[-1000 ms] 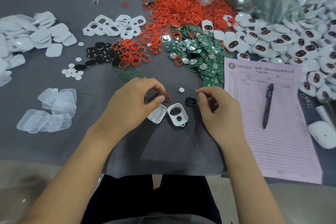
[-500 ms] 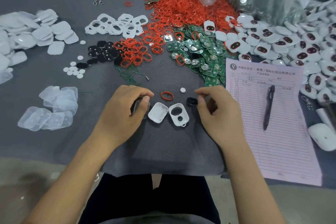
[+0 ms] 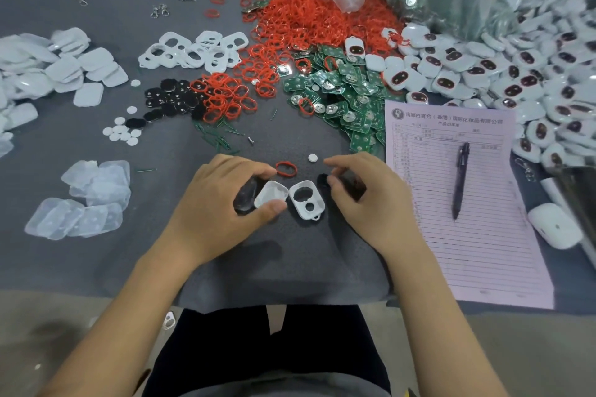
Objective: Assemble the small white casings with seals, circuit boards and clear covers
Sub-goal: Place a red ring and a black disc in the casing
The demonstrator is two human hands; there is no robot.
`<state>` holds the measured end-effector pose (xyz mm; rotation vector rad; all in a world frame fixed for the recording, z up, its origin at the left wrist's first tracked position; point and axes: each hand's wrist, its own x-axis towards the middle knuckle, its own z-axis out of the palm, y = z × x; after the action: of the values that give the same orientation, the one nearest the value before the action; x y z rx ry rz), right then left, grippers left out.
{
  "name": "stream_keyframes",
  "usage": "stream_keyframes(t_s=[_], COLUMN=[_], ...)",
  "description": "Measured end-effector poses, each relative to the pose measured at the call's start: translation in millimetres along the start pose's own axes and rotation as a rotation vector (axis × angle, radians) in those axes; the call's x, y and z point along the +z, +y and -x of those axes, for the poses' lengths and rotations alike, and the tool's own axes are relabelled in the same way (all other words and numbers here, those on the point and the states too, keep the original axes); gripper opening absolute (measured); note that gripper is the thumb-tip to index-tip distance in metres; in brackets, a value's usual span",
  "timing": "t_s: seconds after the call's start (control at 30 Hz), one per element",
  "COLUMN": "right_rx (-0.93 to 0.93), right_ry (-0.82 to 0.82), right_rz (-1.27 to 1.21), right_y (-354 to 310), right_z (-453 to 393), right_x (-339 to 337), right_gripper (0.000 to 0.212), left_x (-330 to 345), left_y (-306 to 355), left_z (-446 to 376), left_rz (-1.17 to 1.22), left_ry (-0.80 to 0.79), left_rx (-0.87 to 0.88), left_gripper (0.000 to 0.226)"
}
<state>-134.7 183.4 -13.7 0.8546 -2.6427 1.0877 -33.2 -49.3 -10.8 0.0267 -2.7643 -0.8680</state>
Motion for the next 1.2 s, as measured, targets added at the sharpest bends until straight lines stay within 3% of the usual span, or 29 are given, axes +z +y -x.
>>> stream_keyframes(t_s=[0.1, 0.2, 0.33, 0.5, 0.77, 0.9, 0.97, 1.1, 1.2], right_rx=[0.136, 0.297, 0.270, 0.246, 0.225, 0.172, 0.170, 0.236, 0.269], right_ry=[0.144, 0.191, 0.123, 0.180, 0.200, 0.342, 0.344, 0.044, -0.018], right_rz=[0.118, 0.222, 0.316, 0.280, 0.248, 0.054, -0.176, -0.648, -0.749], right_y=[0, 2, 1, 0, 1, -8, -20, -48, -55], right_z=[-3, -8, -8, -7, -4, -4, -3, 0, 0], right_x=[3, 6, 8, 8, 6, -5, -12, -11, -5], right_gripper=[0.022, 0.034, 0.044, 0.023, 0.009, 0.004, 0.011, 0.011, 0.008], left_x=[1, 1, 1, 2, 1, -4, -7, -4, 2], left_y=[1, 1, 1, -2, 0, 9, 22, 48, 51], left_z=[-1, -2, -2, -2, -2, 0, 5, 11, 6], left_rz=[0.062, 0.066, 0.058, 0.064, 0.061, 0.035, 0.149, 0.569, 0.614], left_ry=[0.028, 0.021, 0.021, 0.025, 0.025, 0.174, 0.259, 0.078, 0.013], left_rx=[-0.039, -0.054, -0.047, -0.046, -0.047, 0.017, 0.010, -0.127, -0.203], left_gripper=[0.045, 0.045, 0.046, 0.047, 0.048, 0.042, 0.032, 0.028, 0.028])
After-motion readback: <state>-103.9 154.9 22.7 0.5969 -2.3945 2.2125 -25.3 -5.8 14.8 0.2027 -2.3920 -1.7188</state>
